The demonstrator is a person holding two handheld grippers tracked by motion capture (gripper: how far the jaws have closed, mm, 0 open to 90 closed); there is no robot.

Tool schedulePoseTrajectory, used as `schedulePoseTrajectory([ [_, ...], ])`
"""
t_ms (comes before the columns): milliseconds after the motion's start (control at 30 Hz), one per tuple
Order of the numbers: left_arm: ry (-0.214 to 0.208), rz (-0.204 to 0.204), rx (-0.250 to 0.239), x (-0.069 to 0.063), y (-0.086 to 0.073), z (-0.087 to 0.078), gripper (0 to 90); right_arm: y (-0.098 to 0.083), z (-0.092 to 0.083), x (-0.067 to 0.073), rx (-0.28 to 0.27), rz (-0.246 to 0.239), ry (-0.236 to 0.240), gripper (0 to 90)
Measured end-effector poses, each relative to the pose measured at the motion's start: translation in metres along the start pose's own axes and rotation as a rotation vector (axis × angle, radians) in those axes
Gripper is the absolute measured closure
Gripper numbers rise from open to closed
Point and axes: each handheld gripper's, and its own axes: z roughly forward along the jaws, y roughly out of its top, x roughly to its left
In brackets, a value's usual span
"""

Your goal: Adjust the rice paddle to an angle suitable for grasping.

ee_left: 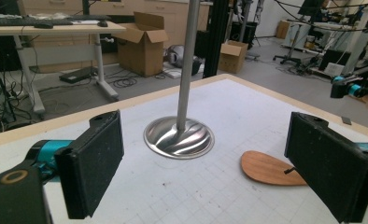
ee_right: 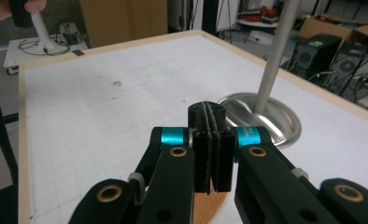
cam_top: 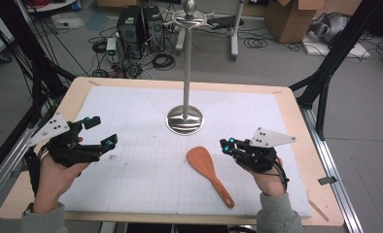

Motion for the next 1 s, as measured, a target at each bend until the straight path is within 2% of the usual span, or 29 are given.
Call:
schedulePoseTrajectory([
  [167, 0.001, 0.0, 0.001, 0.001, 0.0, 0.0, 12.2, -0.007, 0.007, 0.007, 0.034, 0.021, 0.02, 89.0],
  [367, -0.003, -0.003, 0.002, 0.001, -0.001, 0.001, 12.3, -0.014, 0.014, 0.018, 0.054, 0.015, 0.04, 89.0],
  [433, -0.005, -0.005, 0.001, 0.001, 0.0, 0.001, 12.3, -0.016, 0.015, 0.019, 0.058, 0.015, 0.043, 89.0],
  [733, 0.005, -0.007, -0.009, 0.005, 0.001, -0.004, 12.2, -0.036, 0.023, 0.025, 0.139, 0.027, 0.079, 89.0],
  [1000, 0.0, -0.009, -0.013, 0.004, 0.002, -0.004, 12.3, -0.05, 0.031, 0.027, 0.182, 0.042, 0.082, 89.0],
])
